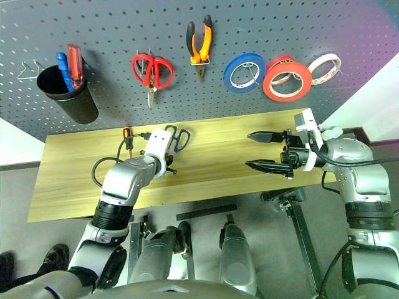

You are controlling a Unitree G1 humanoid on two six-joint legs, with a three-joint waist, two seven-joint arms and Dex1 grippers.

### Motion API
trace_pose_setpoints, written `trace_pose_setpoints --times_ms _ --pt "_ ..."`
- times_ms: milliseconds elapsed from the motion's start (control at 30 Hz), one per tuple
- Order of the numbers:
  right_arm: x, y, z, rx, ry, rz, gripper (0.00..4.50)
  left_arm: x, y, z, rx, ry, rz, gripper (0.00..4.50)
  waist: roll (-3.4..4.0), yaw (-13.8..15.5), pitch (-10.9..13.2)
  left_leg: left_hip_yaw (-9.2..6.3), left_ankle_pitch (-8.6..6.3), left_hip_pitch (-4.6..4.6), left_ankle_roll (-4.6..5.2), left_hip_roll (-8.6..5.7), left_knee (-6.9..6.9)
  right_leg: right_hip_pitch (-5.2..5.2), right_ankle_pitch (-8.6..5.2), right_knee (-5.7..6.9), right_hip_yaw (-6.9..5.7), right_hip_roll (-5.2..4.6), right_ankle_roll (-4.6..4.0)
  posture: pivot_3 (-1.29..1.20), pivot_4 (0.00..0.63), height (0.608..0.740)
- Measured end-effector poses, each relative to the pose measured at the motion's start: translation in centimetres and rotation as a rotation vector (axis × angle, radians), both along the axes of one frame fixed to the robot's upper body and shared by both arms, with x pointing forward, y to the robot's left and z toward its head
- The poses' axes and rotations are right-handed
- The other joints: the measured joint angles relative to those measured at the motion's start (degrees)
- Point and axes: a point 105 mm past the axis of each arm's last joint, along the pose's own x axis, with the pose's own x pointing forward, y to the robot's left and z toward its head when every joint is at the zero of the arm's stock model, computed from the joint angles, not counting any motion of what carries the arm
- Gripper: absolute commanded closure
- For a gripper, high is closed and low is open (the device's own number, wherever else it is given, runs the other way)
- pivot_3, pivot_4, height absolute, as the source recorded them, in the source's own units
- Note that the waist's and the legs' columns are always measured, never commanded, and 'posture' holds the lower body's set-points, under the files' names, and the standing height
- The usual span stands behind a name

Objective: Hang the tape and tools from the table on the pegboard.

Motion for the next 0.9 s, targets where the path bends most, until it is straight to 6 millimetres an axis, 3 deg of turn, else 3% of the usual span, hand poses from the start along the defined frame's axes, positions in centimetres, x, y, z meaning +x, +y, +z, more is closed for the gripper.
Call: trace_pose_setpoints --times_ms 267,500,900 --pt "0.7 -0.9 -0.5 0.005 0.009 -0.011 0.0 -1.7 -0.2 0.6 0.126 -0.149 -0.18 3.81 0.02 0.1 0.0 0.03 0.01 0.01 -0.02 0.0 0.01 0.0 0.01 -0.01 0.0 -0.04 -0.01 -0.27 0.254 0.74" --pt "1.5 -1.7 -1.1 0.003 0.009 -0.039 0.0 -2.2 0.7 2.5 0.18 -0.316 -0.231 3.81 0.06 0.0 -0.1 0.11 0.02 0.0 -0.03 0.0 0.03 -0.02 0.02 0.01 -0.02 -0.04 -0.01 -0.26 0.213 0.74" --pt "2.5 -2.2 -1.0 0.012 -0.015 -0.046 0.0 -4.1 -0.4 5.4 0.203 -0.694 -0.369 3.81 0.13 -0.1 -0.4 0.3 0.03 0.02 0.01 -0.01 0.21 0.01 0.2 0.07 -0.12 -0.05 0.14 -0.26 0.165 0.74"
